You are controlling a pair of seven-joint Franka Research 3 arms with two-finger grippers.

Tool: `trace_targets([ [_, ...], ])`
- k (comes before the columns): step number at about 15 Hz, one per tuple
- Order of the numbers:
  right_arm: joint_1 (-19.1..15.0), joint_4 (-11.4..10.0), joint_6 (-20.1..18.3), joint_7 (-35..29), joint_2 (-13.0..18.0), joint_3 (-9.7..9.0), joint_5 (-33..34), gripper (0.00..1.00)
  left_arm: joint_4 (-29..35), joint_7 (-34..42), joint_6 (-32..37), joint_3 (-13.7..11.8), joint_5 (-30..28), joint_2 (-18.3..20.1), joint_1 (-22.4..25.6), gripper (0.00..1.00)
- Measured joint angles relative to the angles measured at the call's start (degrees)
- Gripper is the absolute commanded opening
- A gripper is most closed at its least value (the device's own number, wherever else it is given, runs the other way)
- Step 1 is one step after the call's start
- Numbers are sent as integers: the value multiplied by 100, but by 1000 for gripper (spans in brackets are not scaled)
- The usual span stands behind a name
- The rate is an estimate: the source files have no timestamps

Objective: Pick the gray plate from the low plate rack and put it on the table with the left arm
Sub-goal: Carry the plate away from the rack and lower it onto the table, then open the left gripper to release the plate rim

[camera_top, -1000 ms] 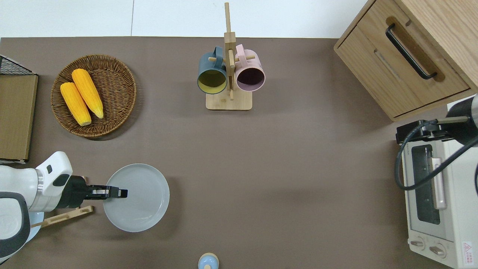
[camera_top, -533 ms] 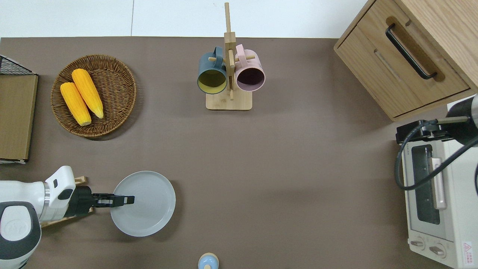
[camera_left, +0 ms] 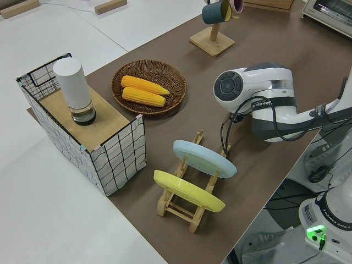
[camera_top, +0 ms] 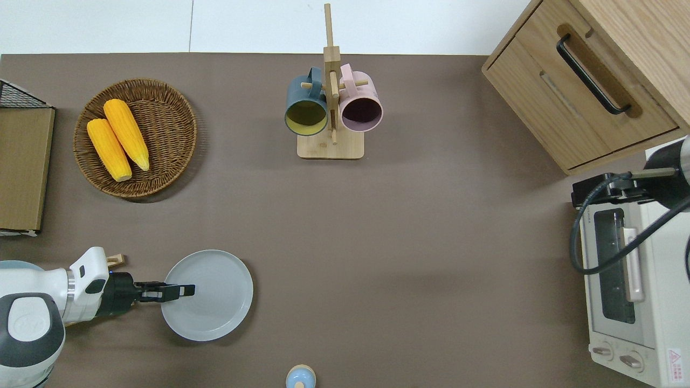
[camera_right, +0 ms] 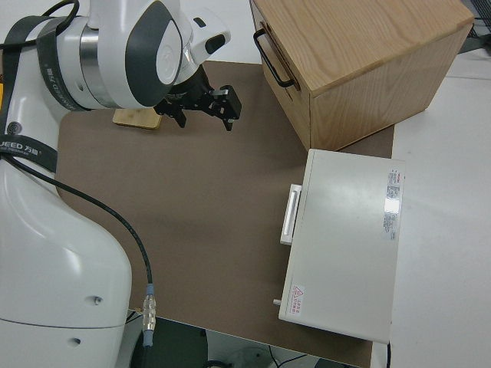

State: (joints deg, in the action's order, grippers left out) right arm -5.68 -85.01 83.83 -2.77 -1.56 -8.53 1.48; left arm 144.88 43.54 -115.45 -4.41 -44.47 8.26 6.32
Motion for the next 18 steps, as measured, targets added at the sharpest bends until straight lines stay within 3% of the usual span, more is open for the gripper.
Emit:
trace_targets([
  [2, 0, 0, 0, 0, 0, 0, 0, 983, 0, 13, -12, 11, -4, 0, -2, 496],
  [4, 0, 0, 0, 0, 0, 0, 0, 983, 0, 26, -25, 28, -9, 0, -6, 918],
  [5, 0, 0, 0, 0, 0, 0, 0, 983, 0, 30, -34, 36, -10, 0, -7, 993],
  [18, 0, 0, 0, 0, 0, 0, 0, 983, -236, -136, -192, 132, -12, 78, -9, 993],
])
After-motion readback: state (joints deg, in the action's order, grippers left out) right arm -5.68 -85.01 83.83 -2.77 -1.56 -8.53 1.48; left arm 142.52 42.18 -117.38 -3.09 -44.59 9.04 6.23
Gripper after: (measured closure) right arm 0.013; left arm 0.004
